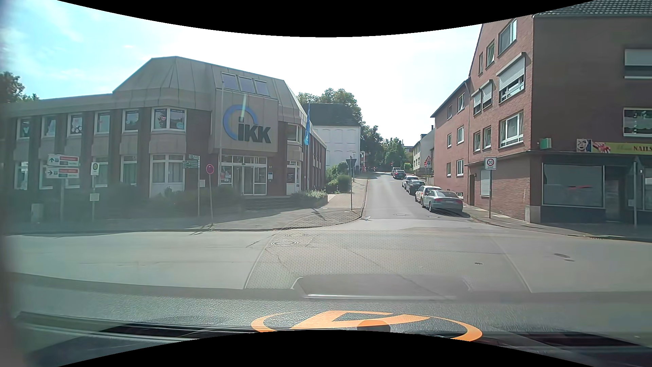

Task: Follow the waypoints while adhering to traffic rules and regulations

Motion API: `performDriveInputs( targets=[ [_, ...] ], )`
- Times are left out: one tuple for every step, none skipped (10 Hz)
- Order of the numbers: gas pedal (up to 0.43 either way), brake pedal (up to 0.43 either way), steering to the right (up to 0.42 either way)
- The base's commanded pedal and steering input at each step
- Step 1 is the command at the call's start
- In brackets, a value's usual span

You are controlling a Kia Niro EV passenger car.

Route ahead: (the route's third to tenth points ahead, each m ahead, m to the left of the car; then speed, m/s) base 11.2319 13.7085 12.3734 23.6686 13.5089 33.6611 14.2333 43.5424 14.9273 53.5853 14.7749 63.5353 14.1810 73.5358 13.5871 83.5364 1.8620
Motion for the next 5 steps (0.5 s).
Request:
performDriveInputs(
  targets=[
    [0.0,0.28,-0.057],
    [0.0,0.274,-0.056],
    [0.0,0.274,-0.054],
    [0.0,0.28,-0.05],
    [0.0,0.274,-0.05]
  ],
)
